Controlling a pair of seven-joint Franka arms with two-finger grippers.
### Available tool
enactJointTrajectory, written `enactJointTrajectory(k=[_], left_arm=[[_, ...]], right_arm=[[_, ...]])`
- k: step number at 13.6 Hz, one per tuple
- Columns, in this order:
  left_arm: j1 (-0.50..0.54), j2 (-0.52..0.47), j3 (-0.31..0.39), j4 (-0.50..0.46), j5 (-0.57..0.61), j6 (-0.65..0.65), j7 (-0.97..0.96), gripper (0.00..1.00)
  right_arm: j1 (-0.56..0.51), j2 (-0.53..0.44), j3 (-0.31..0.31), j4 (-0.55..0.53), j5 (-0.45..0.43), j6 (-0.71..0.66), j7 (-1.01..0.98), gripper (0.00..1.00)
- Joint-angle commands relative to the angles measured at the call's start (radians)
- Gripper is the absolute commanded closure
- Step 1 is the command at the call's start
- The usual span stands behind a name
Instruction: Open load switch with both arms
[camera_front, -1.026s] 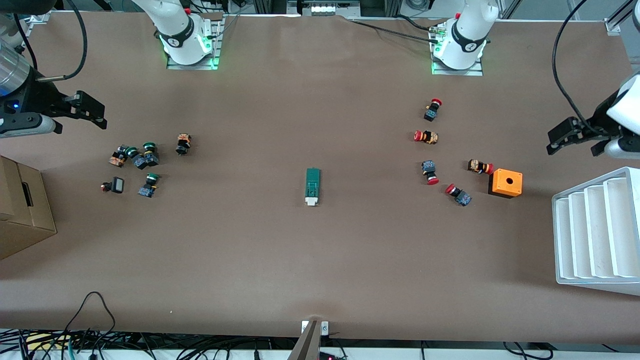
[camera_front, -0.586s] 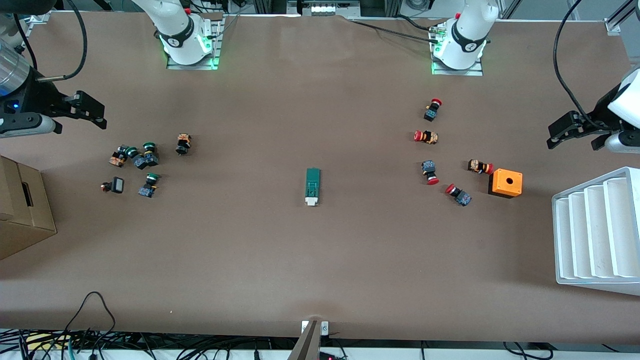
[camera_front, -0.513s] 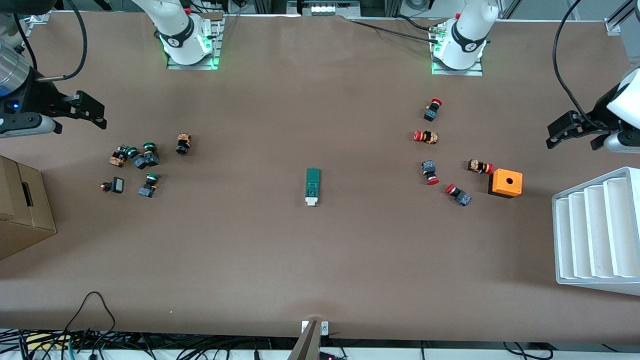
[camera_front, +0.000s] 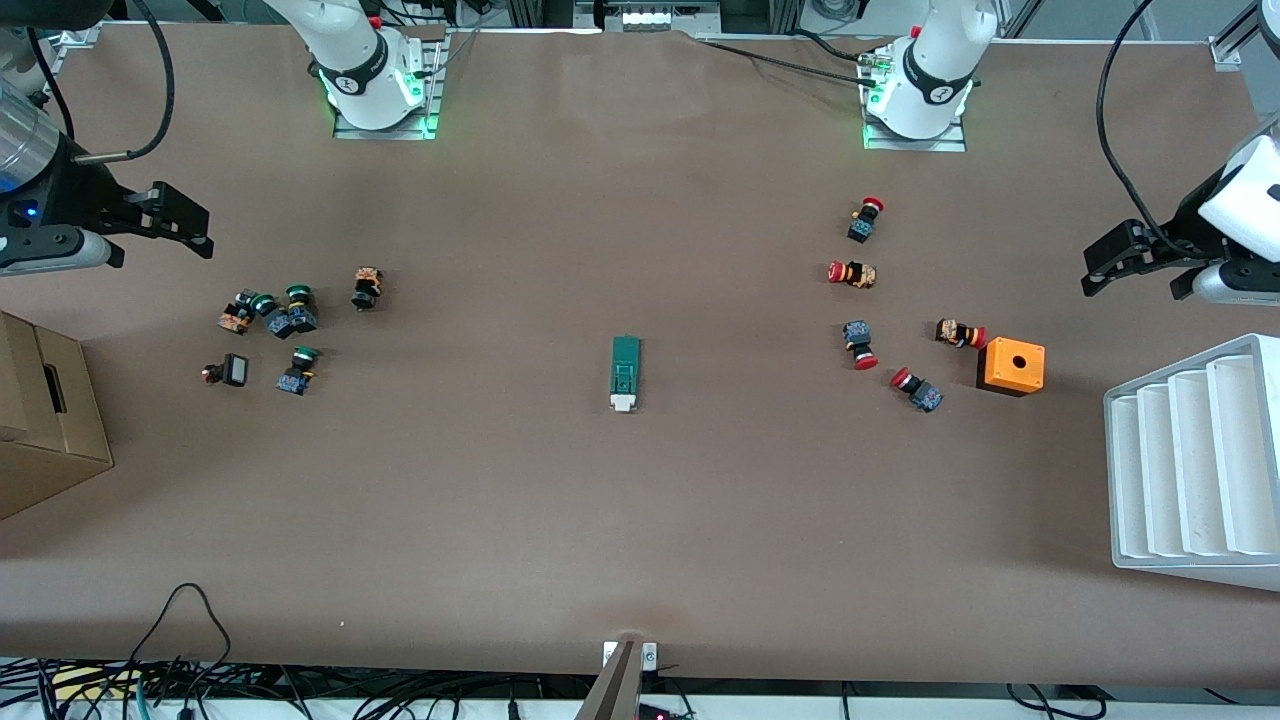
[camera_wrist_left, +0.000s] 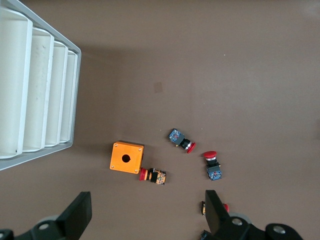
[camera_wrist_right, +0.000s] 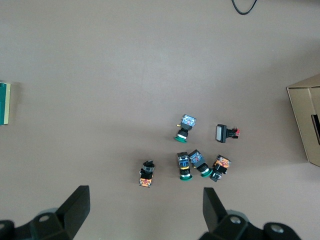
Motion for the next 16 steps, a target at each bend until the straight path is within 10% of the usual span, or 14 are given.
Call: enactJointTrajectory(k=[1, 16], left_arm=[[-0.002, -0.014, -0.049, -0.026, -0.025, -0.001, -0.005, 0.00], [-0.005, 0.043, -0.571, -0.267, -0.085, 0.519, -0.441, 0.00]], right_arm=[[0.003, 0.013, -0.003, 0.030, -0.015, -0.021, -0.007, 0.00], [0.003, 0.013, -0.003, 0.031, -0.015, -0.021, -0.007, 0.00]])
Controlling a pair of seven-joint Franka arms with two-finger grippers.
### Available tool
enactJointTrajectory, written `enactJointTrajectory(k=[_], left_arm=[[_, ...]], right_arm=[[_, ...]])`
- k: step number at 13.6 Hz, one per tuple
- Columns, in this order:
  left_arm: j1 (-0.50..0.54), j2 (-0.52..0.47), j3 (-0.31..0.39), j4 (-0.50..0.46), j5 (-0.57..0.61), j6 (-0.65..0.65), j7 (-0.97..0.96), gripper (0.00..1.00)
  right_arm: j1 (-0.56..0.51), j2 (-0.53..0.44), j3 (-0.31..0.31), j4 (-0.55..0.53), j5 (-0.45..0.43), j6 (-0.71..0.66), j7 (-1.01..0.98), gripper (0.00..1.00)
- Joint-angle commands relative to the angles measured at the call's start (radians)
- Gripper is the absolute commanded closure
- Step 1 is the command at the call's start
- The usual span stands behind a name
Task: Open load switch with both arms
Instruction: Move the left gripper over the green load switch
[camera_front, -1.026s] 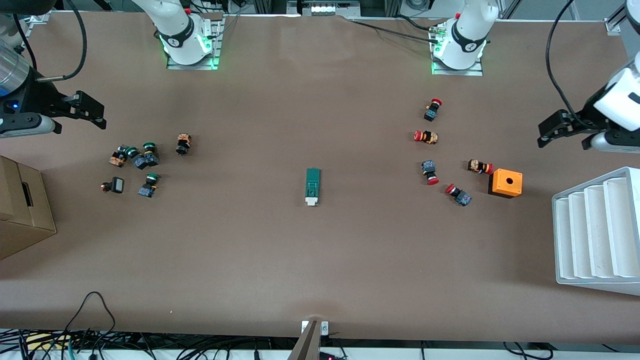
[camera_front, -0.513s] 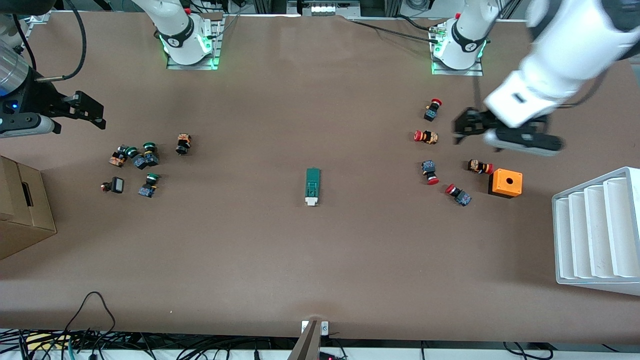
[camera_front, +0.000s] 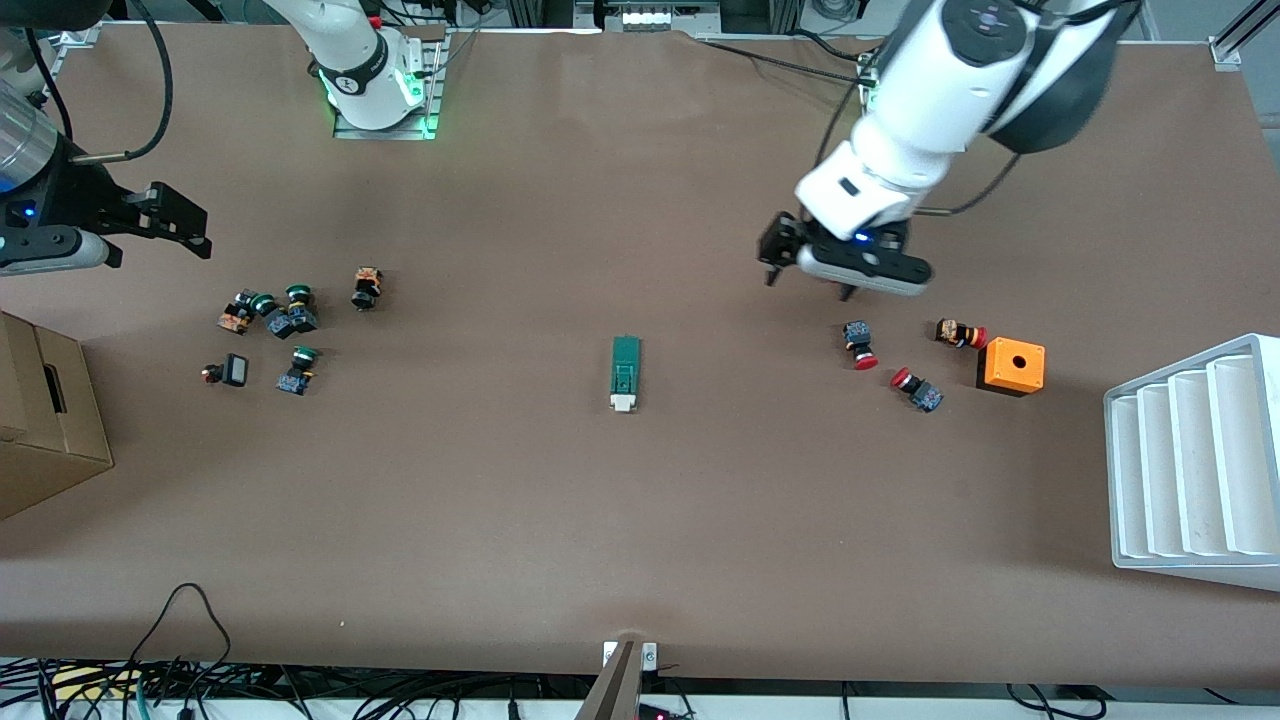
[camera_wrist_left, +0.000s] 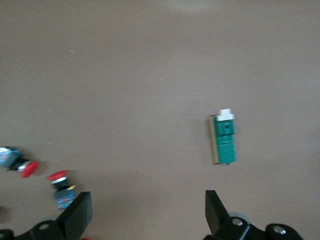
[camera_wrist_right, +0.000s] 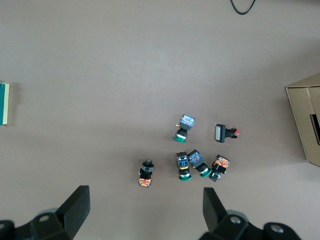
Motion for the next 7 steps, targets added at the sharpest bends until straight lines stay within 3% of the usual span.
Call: enactJointTrajectory(k=[1, 3, 5, 7], left_arm=[[0.010, -0.003, -0.063, -0.034, -0.006, 0.094, -0.042, 0.00], [0.010, 0.005, -0.083, -0.046, 0.006, 0.134, -0.058, 0.00], [0.007, 0.026, -0.124, -0.089, 0.012, 0.262, -0.090, 0.00], [0.005, 0.057, -0.143, -0.121, 0.115, 0.343, -0.183, 0.00]], right_arm=[[0.003, 0.013, -0.002, 0.031, -0.013, -0.021, -0.007, 0.00], [0.000, 0.013, -0.003, 0.031, -0.013, -0.018, -0.009, 0.00], [0.002, 0.013, -0.003, 0.031, -0.011, -0.017, -0.009, 0.00], [0.002, 0.013, -0.003, 0.031, -0.013, -0.018, -0.009, 0.00]])
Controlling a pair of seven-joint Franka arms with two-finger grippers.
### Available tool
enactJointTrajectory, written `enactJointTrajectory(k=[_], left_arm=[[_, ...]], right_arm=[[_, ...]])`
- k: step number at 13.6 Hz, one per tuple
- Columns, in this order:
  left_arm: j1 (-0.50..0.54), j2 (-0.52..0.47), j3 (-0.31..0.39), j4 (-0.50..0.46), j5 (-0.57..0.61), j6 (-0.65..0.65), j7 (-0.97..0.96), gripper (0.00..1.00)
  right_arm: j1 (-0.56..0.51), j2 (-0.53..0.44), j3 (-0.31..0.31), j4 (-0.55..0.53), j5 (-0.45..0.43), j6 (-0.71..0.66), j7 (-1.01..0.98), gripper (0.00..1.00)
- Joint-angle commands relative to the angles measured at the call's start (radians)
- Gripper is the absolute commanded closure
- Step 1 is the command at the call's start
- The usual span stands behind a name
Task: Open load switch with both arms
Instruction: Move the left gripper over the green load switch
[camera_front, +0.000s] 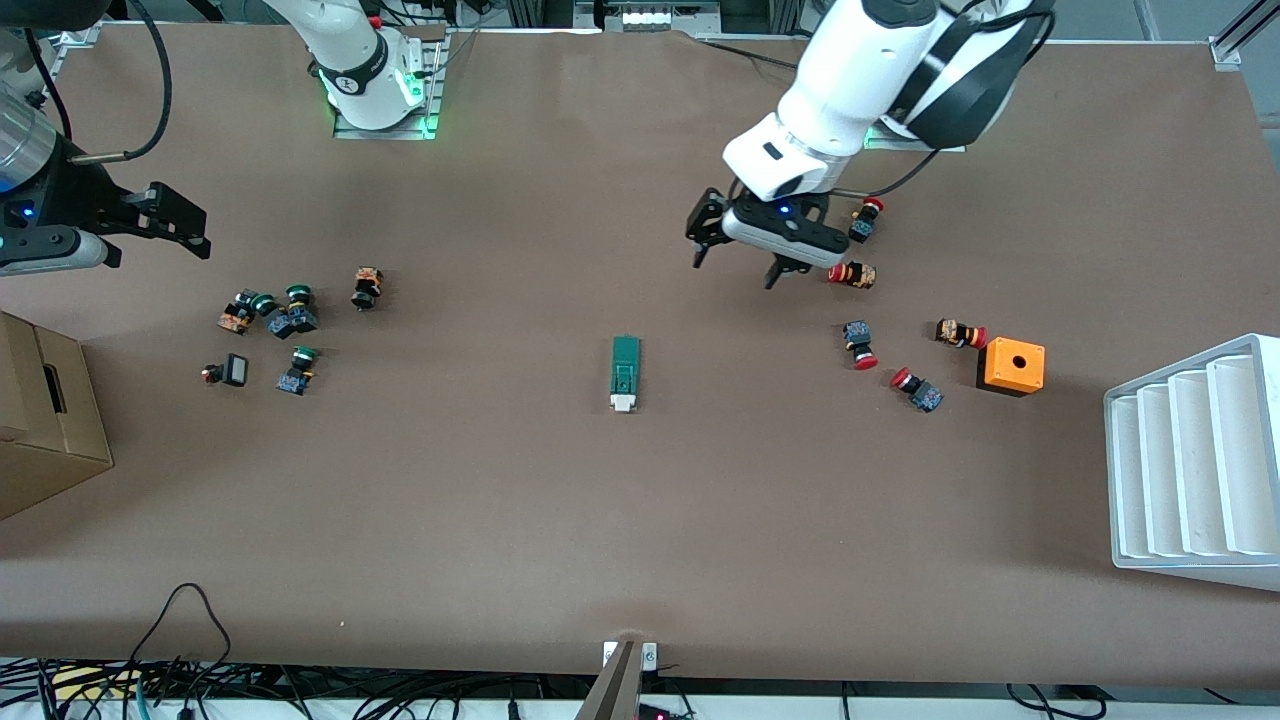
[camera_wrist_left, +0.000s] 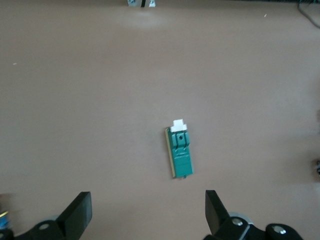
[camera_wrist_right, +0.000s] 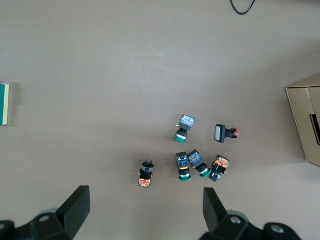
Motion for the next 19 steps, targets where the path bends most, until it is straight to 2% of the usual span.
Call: enactJointTrajectory(k=[1, 3, 9, 16, 19], left_arm=[[-0.010, 0.064, -0.034, -0.027, 0.155, 0.087, -0.153, 0.00], [-0.047, 0.128, -0.034, -0.027, 0.337, 0.131, -0.354, 0.00], [-0.149, 0.321, -0.034, 0.036, 0.981, 0.136, -1.090, 0.00], [-0.234, 0.469, -0.024, 0.081, 1.580, 0.117, -1.692, 0.00], [-0.280, 0.551, -0.021, 0.130, 1.729, 0.000, -1.826, 0.00]], right_arm=[[0.002, 0.013, -0.002, 0.030, -0.013, -0.017, -0.009, 0.00], [0.000, 0.013, -0.002, 0.030, -0.013, -0.017, -0.009, 0.00], [0.003, 0.013, -0.002, 0.030, -0.017, -0.017, -0.007, 0.00], [0.005, 0.013, -0.002, 0.030, -0.020, -0.014, -0.007, 0.00], [0.005, 0.013, -0.002, 0.030, -0.020, -0.018, -0.006, 0.00]])
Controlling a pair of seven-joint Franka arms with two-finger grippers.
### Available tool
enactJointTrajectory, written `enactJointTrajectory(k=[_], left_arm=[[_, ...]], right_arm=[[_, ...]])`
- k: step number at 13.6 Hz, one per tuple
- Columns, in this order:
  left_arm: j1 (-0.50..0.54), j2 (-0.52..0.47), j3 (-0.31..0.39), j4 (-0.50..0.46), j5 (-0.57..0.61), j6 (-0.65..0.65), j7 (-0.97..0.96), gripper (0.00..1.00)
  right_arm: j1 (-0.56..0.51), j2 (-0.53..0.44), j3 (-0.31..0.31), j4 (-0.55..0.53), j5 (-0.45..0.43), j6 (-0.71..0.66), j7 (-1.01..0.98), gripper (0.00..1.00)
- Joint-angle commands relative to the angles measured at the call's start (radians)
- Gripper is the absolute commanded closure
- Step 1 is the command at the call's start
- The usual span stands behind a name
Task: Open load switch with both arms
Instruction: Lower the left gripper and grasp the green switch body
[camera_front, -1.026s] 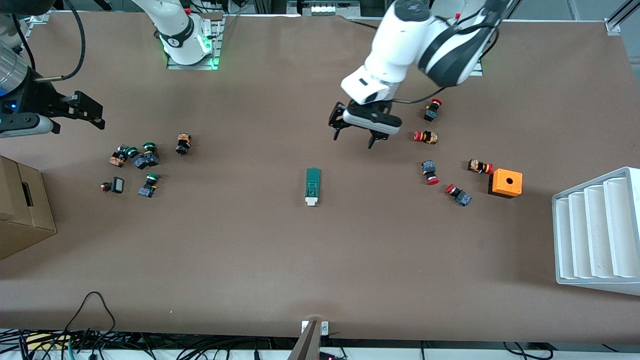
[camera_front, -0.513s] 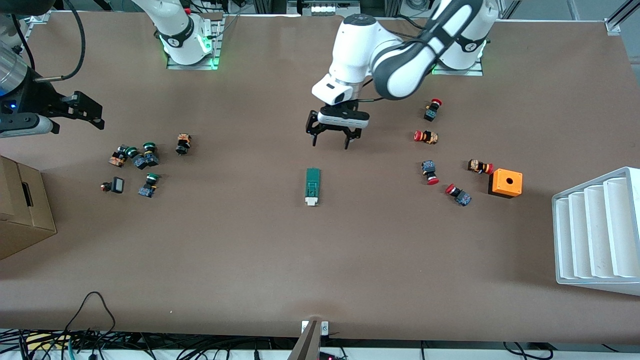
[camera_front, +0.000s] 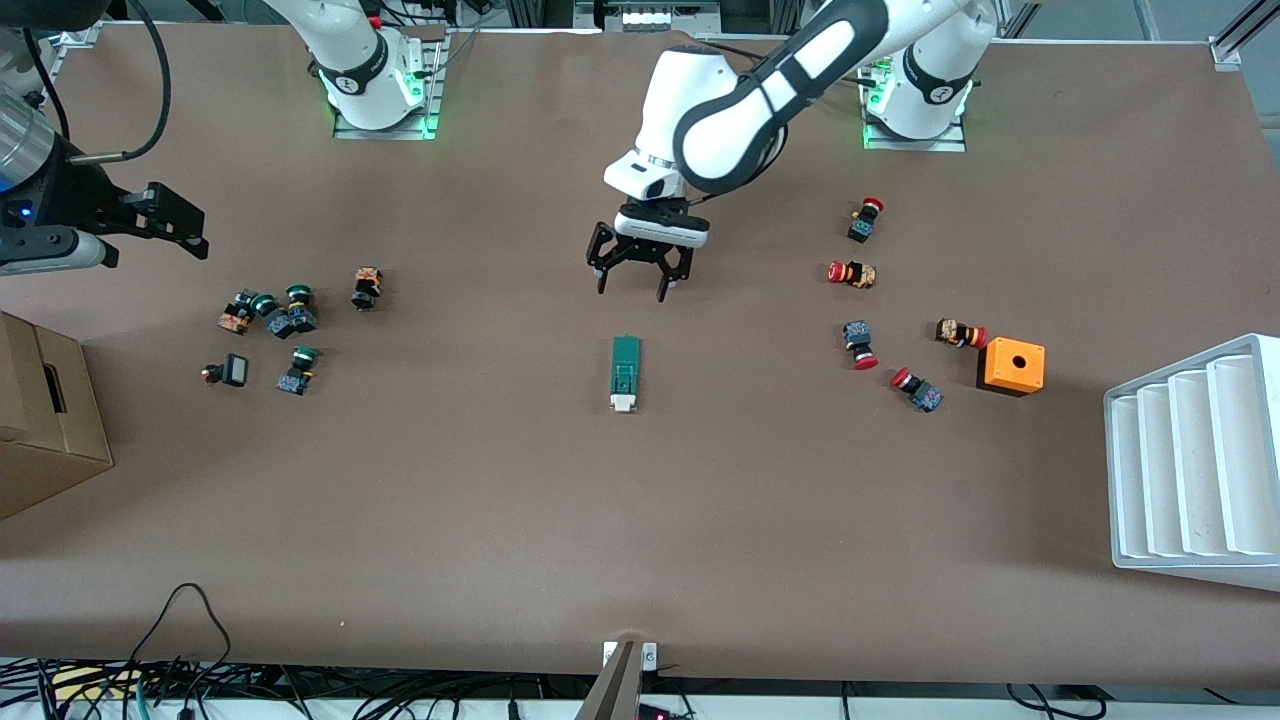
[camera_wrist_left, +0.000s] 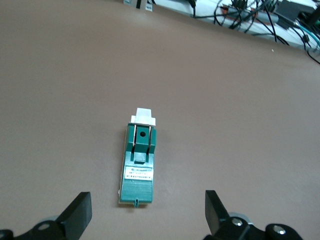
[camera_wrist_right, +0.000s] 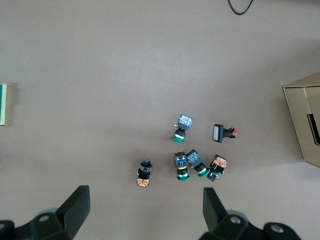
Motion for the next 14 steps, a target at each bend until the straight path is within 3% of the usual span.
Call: enactJointTrajectory(k=[1, 9, 14], left_arm=[[-0.057, 0.095, 0.011, 0.074, 0.122, -0.094, -0.120, 0.00], [-0.160, 0.286, 0.027, 0.142, 0.426, -0.387, -0.340, 0.00], [-0.290, 0.369, 0.135, 0.191, 0.526, -0.514, -0.448, 0.00]], right_arm=[[0.003, 0.013, -0.001, 0.029, -0.014, -0.014, -0.007, 0.00], [0.003, 0.013, -0.001, 0.029, -0.014, -0.017, -0.009, 0.00], [0.003, 0.013, -0.001, 0.029, -0.014, -0.017, -0.009, 0.00]])
